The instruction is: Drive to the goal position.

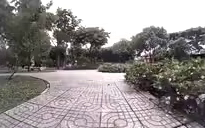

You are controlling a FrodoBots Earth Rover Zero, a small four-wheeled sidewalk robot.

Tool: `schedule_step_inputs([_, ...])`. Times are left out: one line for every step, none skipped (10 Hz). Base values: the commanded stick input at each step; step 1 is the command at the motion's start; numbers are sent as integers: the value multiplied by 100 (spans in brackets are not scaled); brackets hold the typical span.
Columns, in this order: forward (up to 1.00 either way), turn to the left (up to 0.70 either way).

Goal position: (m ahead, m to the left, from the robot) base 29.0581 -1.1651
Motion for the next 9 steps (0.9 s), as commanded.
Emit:
schedule_step_inputs([100,0])
schedule_step_inputs([100,0])
schedule_step_inputs([100,0])
schedule_step_inputs([100,0])
schedule_step_inputs([100,0])
schedule_step_inputs([100,0])
schedule_step_inputs([100,0])
schedule_step_inputs([100,0])
schedule_step_inputs([100,0])
